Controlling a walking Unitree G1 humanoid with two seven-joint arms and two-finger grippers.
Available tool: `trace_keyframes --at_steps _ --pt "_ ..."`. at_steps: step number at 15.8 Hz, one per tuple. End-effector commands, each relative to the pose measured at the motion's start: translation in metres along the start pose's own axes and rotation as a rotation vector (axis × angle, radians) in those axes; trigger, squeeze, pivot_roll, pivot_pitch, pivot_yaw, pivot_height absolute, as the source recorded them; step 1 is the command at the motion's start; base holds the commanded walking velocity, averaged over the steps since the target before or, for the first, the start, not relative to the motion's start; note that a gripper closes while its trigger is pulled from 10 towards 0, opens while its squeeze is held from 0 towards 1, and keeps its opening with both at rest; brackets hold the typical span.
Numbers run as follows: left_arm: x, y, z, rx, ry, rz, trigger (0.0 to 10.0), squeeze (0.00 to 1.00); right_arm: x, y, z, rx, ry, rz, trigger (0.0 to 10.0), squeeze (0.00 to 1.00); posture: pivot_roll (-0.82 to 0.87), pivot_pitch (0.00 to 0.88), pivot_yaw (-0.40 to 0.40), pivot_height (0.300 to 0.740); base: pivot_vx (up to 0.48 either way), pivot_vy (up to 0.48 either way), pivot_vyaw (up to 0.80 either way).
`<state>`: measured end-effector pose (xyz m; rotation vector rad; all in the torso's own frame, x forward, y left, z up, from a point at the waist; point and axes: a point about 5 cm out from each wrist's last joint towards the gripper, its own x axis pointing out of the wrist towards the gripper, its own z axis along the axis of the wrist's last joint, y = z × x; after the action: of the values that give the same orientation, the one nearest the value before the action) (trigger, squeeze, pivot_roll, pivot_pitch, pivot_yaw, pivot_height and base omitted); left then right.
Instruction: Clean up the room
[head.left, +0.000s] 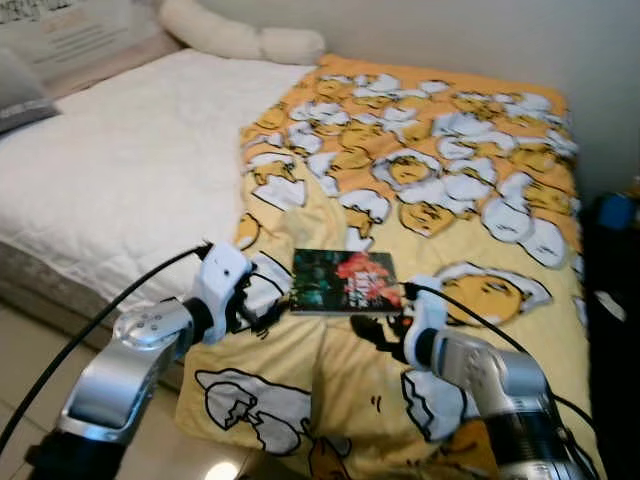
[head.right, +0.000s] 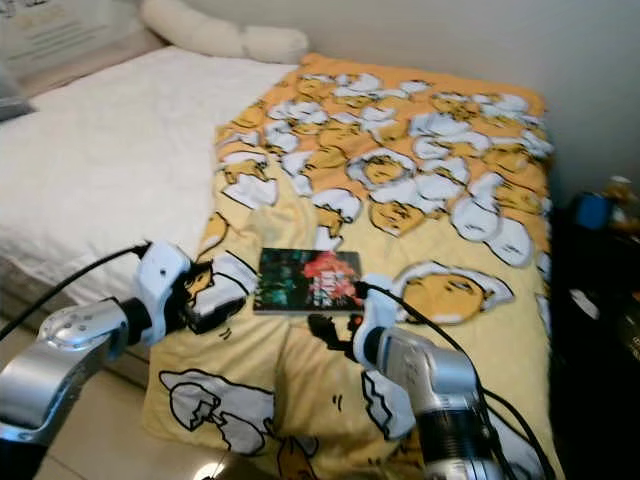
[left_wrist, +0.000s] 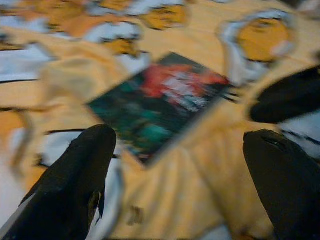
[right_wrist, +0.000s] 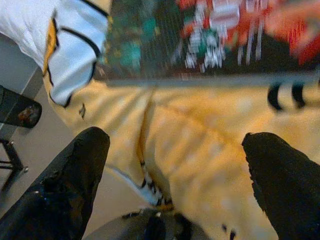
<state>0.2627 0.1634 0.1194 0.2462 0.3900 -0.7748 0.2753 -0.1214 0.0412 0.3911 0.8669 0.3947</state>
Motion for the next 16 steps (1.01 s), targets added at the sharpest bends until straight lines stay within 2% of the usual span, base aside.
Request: trace_keyframes --at_steps 1,5,7,8,9,10,12,13,14,16 --pt "-0.002 -0.002 0.003 0.022 0.004 -0.068 10.0 0.0 0.006 -0.001 -0.001 0.032 0.038 0.004 10.0 1.0 -0.06 0.0 0.024 0.74 0.0 0.0 0.0" --pt "-0.008 0.009 0.002 0.071 0.042 -0.116 10.0 0.0 0.025 0.005 0.0 0.067 0.07 -0.019 10.0 1.0 -0.05 0.0 0.039 0.74 0.0 0.0 0.0" --pt "-0.01 0.012 0.002 0.093 0.048 -0.127 10.0 0.0 0.033 0.008 0.003 0.082 0.047 -0.026 10.0 0.89 -0.04 0.0 0.044 0.74 0.0 0.0 0.0" --pt "-0.011 0.014 0.003 0.091 0.041 -0.11 10.0 0.0 0.035 0.009 0.006 0.079 0.021 -0.024 10.0 0.4 -0.04 0.0 0.044 0.74 0.0 0.0 0.0" --pt "-0.011 0.017 0.004 0.079 0.024 -0.087 10.0 0.0 0.037 0.013 0.011 0.098 -0.022 -0.015 10.0 0.0 -0.04 0.0 0.047 0.74 0.0 0.0 0.0" --pt "-0.01 0.018 0.005 0.079 0.015 -0.076 10.0 0.0 0.039 0.014 0.012 0.109 -0.032 -0.015 10.0 0.0 -0.04 0.0 0.049 0.74 0.0 0.0 0.0" --pt "-0.007 0.021 0.011 0.091 -0.043 -0.001 10.0 0.0 0.04 0.017 0.021 -0.03 -0.105 -0.025 10.0 0.0 -0.04 0.0 0.052 0.74 0.0 0.0 0.0" --pt "-0.005 0.022 0.013 0.09 -0.07 0.038 10.0 0.0 0.037 0.016 0.029 -0.1 -0.171 -0.046 10.0 0.0 -0.05 0.0 0.048 0.74 0.0 0.0 0.0" --pt "-0.001 0.018 0.012 0.054 -0.114 0.12 10.0 0.0 0.026 0.013 0.04 -0.121 -0.292 -0.064 10.0 0.0 -0.05 0.0 0.039 0.74 0.0 0.0 0.0" --pt "0.003 0.015 0.011 0.018 -0.127 0.163 10.0 0.0 0.02 0.01 0.041 -0.039 -0.314 -0.034 10.0 0.0 -0.05 0.0 0.02 0.74 0.0 0.0 0.0"
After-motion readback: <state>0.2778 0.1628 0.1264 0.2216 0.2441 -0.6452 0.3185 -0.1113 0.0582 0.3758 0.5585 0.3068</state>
